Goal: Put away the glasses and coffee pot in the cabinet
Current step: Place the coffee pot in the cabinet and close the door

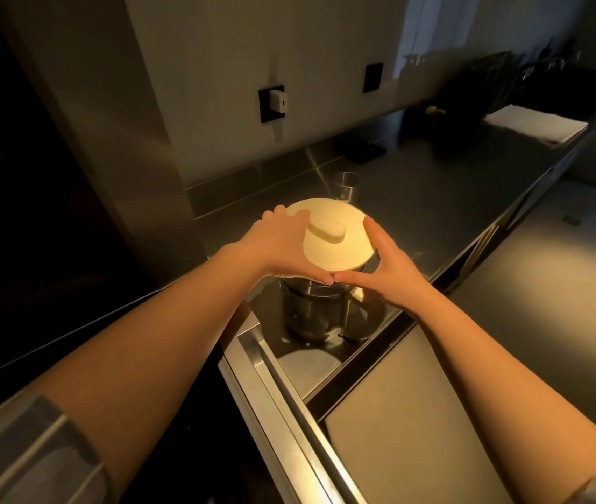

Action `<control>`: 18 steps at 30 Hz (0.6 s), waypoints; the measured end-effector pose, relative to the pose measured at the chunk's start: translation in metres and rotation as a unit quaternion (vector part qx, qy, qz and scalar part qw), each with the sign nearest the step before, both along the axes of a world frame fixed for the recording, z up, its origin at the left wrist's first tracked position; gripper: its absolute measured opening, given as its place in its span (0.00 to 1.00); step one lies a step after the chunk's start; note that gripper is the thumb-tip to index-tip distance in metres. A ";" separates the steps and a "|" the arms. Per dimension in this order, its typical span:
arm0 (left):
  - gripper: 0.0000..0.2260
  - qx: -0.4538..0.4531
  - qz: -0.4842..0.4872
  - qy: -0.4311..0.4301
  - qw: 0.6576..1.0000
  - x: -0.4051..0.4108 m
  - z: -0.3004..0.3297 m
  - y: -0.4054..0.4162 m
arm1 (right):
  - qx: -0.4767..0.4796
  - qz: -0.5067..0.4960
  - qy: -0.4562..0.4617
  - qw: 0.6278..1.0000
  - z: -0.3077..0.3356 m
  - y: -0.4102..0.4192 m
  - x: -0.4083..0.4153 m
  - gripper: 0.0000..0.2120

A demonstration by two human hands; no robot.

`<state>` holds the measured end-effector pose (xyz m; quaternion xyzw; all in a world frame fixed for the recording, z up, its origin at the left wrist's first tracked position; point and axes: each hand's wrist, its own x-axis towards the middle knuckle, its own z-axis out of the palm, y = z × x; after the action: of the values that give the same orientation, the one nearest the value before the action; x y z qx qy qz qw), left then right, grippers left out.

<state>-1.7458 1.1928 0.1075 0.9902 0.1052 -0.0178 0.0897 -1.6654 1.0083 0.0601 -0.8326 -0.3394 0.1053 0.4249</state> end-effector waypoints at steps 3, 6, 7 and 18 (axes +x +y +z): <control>0.47 -0.007 -0.006 -0.033 0.999 -0.016 0.011 -0.009 | 0.010 0.002 -0.019 1.000 0.018 -0.011 -0.012 0.57; 0.46 -0.016 -0.006 -0.057 0.998 -0.035 0.022 -0.022 | 0.017 0.007 -0.038 0.999 0.038 -0.024 -0.030 0.57; 0.45 -0.018 -0.004 -0.066 0.998 -0.043 0.025 -0.026 | 0.017 0.008 -0.044 0.999 0.043 -0.028 -0.037 0.58; 0.41 -0.051 0.081 -0.142 0.985 -0.187 0.046 -0.061 | -0.011 0.081 -0.048 0.995 0.084 -0.050 -0.147 0.57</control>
<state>-1.9331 1.1320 0.1530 0.9651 0.1703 0.1251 0.1548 -1.8125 0.9582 0.1436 -0.8110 -0.4247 0.1024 0.3891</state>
